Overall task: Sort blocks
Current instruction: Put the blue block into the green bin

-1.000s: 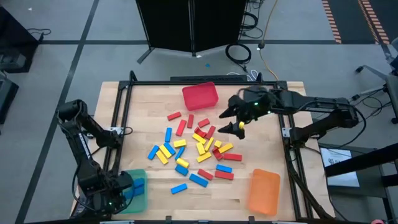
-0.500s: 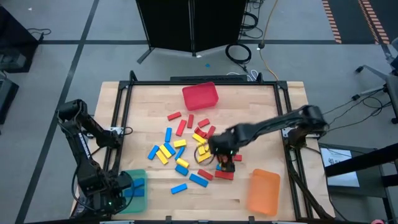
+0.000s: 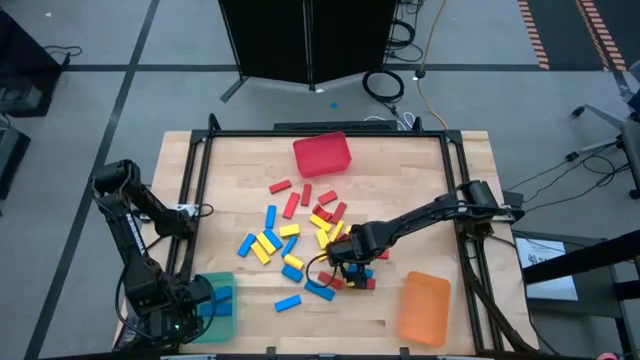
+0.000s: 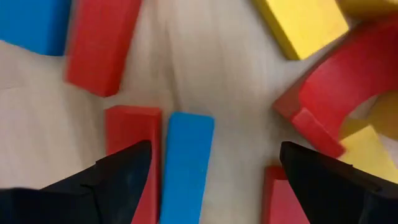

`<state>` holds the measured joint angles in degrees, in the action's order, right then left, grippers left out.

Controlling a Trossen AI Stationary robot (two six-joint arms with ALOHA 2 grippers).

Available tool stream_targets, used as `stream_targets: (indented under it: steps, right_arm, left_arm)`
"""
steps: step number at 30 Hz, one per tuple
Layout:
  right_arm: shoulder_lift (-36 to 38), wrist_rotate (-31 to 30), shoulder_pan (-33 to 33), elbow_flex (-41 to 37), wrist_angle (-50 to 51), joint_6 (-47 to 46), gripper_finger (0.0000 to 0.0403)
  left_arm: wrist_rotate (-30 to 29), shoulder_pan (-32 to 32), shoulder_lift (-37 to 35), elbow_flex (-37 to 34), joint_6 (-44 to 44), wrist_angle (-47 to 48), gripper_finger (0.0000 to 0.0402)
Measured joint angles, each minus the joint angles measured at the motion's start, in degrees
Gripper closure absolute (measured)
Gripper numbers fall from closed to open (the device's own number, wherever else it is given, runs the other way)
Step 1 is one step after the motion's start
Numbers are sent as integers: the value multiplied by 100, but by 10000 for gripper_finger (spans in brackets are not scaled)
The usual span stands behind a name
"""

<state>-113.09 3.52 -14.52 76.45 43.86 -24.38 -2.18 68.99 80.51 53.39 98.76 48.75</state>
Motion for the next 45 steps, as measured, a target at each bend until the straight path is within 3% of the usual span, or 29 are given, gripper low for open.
stream_targets:
  steps: [8,16,23,29,32,42,45]
  right_arm:
    - [-248,-5,-20,24,-11,-54,54]
    - [-80,-92,39,8,66,114,100]
    - [-57,-289,140,-17,530,347,106]
    - [-58,-283,131,-20,127,245,112]
    - [-59,-402,92,-16,10,239,142]
    - [-266,-353,91,-64,-37,302,307]
    - [-231,-319,94,-72,-48,325,319]
  left_arm:
    - [-299,-2,0,0,0,2,84]
    - [-331,-1,0,0,0,4,84]
    - [-459,-2,0,0,-2,30,84]
    - [-562,-2,0,0,0,31,84]
    - [-587,-2,0,0,0,33,84]
    - [-640,-2,0,0,2,28,84]
    - [-639,-2,0,0,10,26,84]
